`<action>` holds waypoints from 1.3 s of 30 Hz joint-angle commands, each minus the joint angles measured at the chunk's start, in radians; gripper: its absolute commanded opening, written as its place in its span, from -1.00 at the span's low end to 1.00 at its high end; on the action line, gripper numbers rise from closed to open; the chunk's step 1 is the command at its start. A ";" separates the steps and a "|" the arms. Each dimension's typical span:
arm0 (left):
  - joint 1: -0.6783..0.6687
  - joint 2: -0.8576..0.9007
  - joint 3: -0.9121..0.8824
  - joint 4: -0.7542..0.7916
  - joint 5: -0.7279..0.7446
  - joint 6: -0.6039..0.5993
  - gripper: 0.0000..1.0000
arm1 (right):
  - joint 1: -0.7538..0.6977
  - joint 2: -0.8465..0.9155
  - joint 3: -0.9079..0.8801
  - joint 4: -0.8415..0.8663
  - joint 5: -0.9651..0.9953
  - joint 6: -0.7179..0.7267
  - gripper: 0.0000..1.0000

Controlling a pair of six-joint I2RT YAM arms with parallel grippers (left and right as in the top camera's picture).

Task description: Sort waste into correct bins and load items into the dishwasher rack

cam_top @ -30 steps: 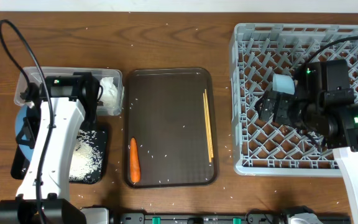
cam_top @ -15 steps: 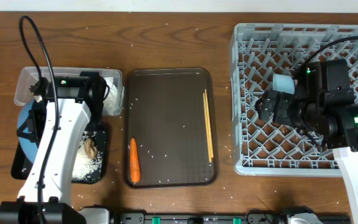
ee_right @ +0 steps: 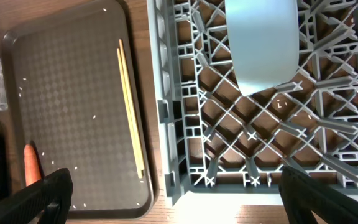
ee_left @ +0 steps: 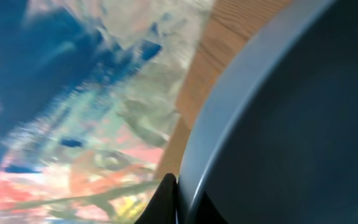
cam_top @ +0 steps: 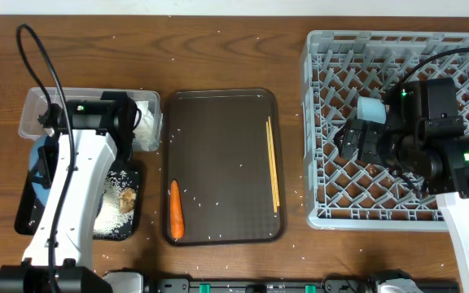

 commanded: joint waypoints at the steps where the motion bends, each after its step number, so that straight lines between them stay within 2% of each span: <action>1: -0.024 -0.081 0.039 0.010 0.092 -0.047 -0.87 | 0.007 -0.001 0.001 0.000 0.009 -0.013 0.99; 3: -0.042 -0.135 0.064 0.020 0.130 -0.034 -0.88 | 0.007 -0.002 0.001 -0.001 0.005 -0.013 0.98; 5: -0.066 -0.191 0.103 0.044 0.239 0.034 -0.88 | 0.008 -0.002 0.001 0.000 -0.018 -0.013 0.98; 8: -0.114 -0.281 0.141 0.145 0.521 0.202 -0.88 | 0.008 -0.002 0.001 0.030 -0.118 -0.037 0.97; 12: -0.166 -0.371 0.140 0.330 0.896 0.363 -0.88 | 0.008 -0.002 0.001 0.100 -0.283 -0.088 0.91; 14: -0.188 -0.394 0.140 0.406 1.034 0.402 -0.87 | 0.008 -0.002 0.001 0.137 -0.410 -0.138 0.87; 17: -0.217 -0.397 0.140 0.463 1.141 0.403 -0.88 | 0.010 -0.002 0.001 0.188 -0.597 -0.190 0.85; 20: -0.259 -0.380 0.140 0.496 1.198 0.402 -0.87 | 0.034 -0.002 0.001 0.239 -0.641 -0.193 0.90; 27: -0.354 -0.367 0.140 0.541 1.196 0.403 -0.88 | 0.122 -0.002 0.001 0.290 -0.642 -0.193 0.95; 32: -0.396 -0.367 0.140 0.569 1.196 0.403 -0.88 | 0.201 0.002 0.001 0.298 -0.572 -0.200 0.83; 36: -0.424 -0.367 0.140 0.571 1.196 0.402 -0.88 | 0.259 0.021 0.001 0.299 -0.454 -0.177 0.57; 39: -0.446 -0.369 0.140 0.583 1.196 0.402 -0.88 | 0.282 0.037 0.001 0.303 -0.443 -0.177 0.20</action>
